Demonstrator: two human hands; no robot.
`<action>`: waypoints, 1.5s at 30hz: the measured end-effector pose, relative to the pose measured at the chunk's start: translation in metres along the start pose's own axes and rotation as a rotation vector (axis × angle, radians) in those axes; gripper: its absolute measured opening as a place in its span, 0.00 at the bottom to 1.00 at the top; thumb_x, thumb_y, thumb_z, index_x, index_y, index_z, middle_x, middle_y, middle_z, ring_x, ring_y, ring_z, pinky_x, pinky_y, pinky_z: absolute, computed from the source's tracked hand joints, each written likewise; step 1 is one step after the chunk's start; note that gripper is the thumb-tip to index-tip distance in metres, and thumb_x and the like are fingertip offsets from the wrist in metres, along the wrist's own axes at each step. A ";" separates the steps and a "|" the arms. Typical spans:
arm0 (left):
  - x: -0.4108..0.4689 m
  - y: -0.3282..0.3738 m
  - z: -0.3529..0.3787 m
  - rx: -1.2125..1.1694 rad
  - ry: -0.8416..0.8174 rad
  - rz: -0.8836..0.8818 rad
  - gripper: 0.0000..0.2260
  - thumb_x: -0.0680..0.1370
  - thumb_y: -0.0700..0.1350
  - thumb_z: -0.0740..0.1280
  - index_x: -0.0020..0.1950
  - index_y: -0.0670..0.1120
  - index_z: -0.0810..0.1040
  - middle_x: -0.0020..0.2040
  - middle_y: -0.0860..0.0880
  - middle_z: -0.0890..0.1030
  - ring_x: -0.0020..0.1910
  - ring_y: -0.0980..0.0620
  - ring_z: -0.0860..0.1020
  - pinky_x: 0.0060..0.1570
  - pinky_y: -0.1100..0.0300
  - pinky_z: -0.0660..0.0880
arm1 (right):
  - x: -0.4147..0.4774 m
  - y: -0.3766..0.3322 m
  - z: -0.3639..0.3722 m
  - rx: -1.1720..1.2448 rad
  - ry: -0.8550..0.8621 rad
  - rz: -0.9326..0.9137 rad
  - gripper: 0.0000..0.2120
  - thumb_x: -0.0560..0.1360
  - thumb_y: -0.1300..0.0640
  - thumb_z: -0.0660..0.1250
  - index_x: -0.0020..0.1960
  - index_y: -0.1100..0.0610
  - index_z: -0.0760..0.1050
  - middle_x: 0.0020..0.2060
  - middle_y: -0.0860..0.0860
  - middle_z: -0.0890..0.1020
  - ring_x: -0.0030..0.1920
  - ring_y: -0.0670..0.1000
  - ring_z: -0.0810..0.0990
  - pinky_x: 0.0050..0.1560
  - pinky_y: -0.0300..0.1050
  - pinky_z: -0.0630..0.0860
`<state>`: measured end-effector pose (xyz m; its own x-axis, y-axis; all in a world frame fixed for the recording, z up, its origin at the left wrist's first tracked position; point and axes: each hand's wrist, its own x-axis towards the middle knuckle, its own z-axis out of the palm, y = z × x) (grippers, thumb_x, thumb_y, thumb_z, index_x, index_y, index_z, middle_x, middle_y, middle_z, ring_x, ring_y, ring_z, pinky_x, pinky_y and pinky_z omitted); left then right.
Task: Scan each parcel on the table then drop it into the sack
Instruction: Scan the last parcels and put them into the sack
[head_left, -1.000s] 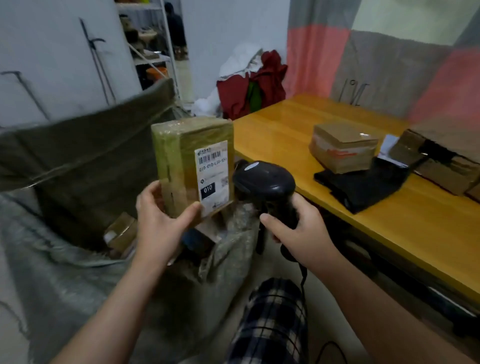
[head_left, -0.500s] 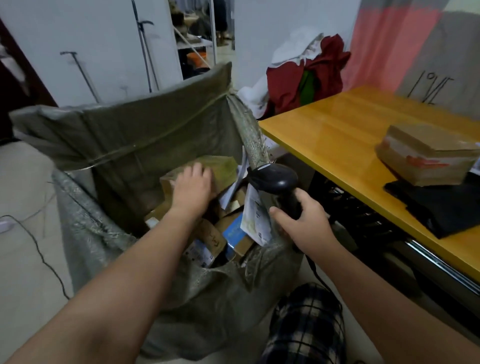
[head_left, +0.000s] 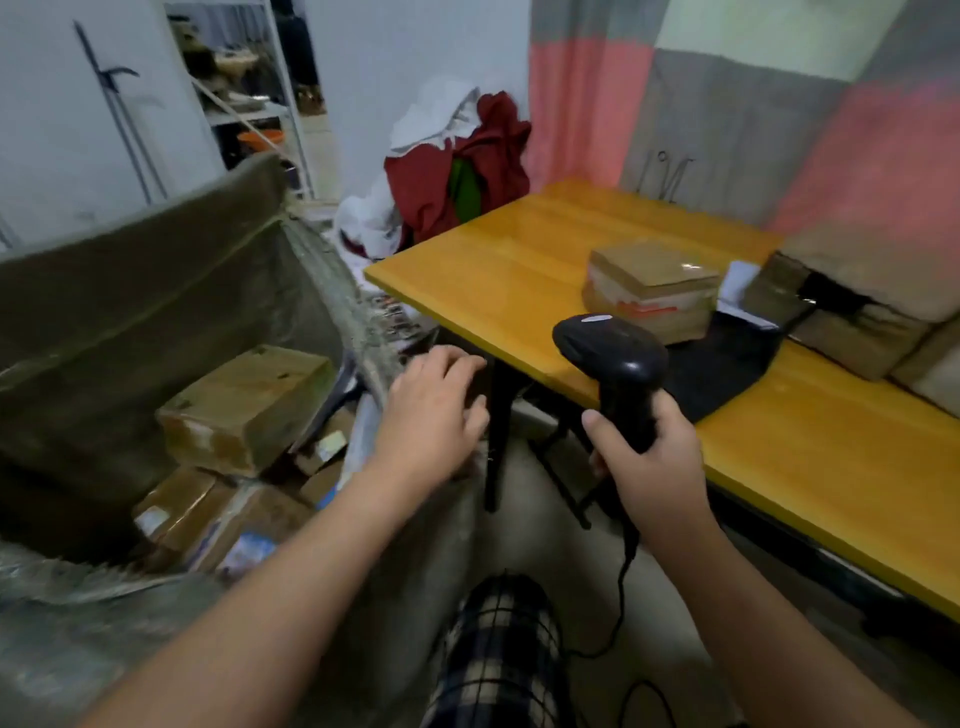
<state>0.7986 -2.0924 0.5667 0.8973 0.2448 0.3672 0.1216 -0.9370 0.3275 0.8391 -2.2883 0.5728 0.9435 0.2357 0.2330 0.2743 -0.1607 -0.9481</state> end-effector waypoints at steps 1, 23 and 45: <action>0.005 0.018 0.006 -0.041 0.000 0.029 0.19 0.78 0.48 0.65 0.68 0.46 0.72 0.63 0.47 0.72 0.63 0.46 0.69 0.62 0.51 0.66 | 0.000 -0.001 -0.015 0.018 0.039 0.014 0.11 0.75 0.58 0.69 0.47 0.43 0.72 0.35 0.51 0.79 0.35 0.46 0.79 0.36 0.43 0.76; 0.112 0.104 0.051 -0.524 0.000 -0.207 0.24 0.75 0.62 0.66 0.60 0.45 0.70 0.55 0.48 0.75 0.55 0.49 0.75 0.49 0.57 0.74 | 0.074 -0.007 -0.117 0.600 0.099 0.405 0.14 0.72 0.64 0.69 0.57 0.57 0.75 0.39 0.50 0.82 0.41 0.49 0.81 0.41 0.45 0.75; 0.061 0.045 0.025 -0.894 -0.051 -0.410 0.27 0.64 0.65 0.73 0.57 0.64 0.64 0.59 0.47 0.76 0.57 0.47 0.79 0.57 0.47 0.77 | 0.062 -0.005 -0.063 0.397 0.021 0.279 0.15 0.76 0.58 0.68 0.62 0.55 0.71 0.42 0.53 0.80 0.40 0.49 0.80 0.38 0.43 0.79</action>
<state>0.8690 -2.1257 0.5816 0.8773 0.4777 0.0470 0.0806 -0.2430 0.9667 0.9075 -2.3337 0.6060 0.9755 0.2160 -0.0414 -0.0780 0.1638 -0.9834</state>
